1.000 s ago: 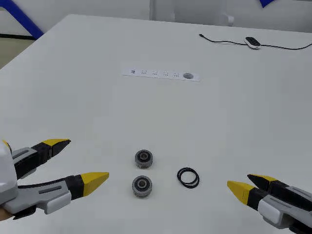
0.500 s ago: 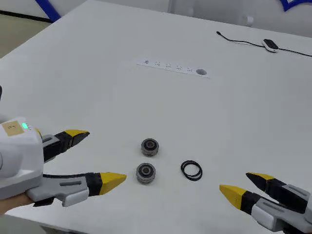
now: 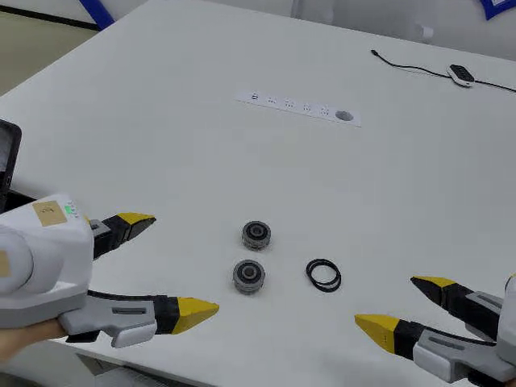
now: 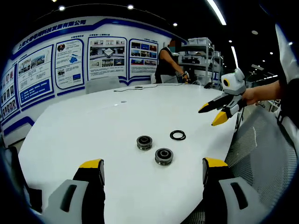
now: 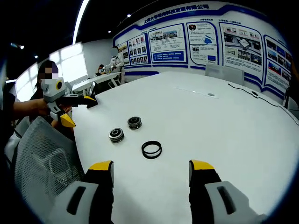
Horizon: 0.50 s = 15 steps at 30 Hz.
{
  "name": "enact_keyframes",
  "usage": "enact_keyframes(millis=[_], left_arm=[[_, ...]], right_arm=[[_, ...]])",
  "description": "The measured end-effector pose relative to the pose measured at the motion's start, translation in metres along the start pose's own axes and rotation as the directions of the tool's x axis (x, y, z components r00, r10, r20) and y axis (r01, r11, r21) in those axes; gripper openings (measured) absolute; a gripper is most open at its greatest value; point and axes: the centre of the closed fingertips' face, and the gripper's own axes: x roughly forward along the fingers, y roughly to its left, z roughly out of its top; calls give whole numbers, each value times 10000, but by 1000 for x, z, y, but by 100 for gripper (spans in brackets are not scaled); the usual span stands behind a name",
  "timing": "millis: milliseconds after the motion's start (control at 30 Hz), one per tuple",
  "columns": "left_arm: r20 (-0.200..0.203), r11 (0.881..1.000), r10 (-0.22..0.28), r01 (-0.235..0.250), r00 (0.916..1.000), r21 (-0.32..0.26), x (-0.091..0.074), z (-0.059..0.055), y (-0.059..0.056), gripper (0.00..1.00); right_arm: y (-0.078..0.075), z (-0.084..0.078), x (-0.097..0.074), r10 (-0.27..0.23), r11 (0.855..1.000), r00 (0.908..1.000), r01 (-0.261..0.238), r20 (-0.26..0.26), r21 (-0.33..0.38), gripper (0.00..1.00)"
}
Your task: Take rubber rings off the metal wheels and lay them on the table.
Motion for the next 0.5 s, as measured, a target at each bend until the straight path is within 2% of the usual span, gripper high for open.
enact_keyframes(millis=[133, 300, 400, 500], left_arm=[[-42, 10000, -81, 81, 10000, -26, 1, -3, -2, 91], [-364, 9998, -119, 124, 9993, 122, 1, -11, -4, 93], [-563, 9997, -152, 164, 9983, 200, 1, -17, -4, 93], [-598, 9997, -155, 167, 9981, 183, 1, -18, -4, 93]], right_arm=[[-1, 1, 1, -42, 9999, 10000, 41, -84, -109, 68], [-2, 3, 1, -72, 9997, 10000, 71, -50, -239, 73], [-4, 4, 1, -128, 9983, 9999, 121, -112, -571, 76], [-3, 3, 1, -136, 9963, 9997, 117, -218, -848, 77]])
